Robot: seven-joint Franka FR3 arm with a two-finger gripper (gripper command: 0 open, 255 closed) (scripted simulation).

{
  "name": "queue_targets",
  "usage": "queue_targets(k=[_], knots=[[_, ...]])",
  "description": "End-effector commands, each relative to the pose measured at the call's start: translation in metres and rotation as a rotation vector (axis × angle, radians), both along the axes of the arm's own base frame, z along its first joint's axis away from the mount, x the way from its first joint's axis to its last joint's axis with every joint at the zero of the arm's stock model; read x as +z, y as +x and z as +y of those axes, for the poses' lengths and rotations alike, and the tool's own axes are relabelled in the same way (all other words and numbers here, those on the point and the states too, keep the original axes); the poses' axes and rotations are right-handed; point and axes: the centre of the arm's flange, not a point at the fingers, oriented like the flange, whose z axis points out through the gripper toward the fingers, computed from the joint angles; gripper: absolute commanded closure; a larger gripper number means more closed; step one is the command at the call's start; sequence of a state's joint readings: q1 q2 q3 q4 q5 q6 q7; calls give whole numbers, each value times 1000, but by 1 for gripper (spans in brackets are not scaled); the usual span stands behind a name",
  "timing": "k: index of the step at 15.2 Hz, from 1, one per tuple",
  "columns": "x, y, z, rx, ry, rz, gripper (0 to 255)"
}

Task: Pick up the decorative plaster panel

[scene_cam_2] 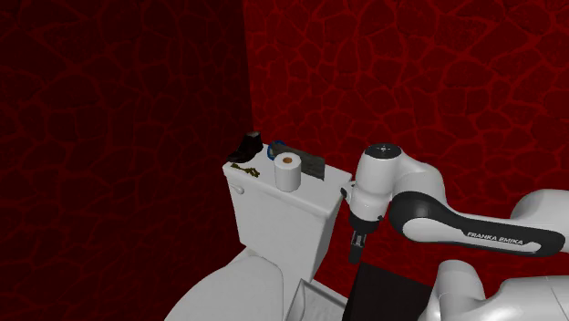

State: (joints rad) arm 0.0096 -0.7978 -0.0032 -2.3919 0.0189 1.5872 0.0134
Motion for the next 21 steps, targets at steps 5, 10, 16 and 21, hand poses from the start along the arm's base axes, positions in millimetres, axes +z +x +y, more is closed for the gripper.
queue_targets(k=[5,10,16,21], knots=[[13,34,-33,-12,-21,-11,0],[31,76,-75,-26,-46,-25,0],[55,124,-126,-44,-77,-41,0],[77,164,-168,-58,-103,-54,0]])
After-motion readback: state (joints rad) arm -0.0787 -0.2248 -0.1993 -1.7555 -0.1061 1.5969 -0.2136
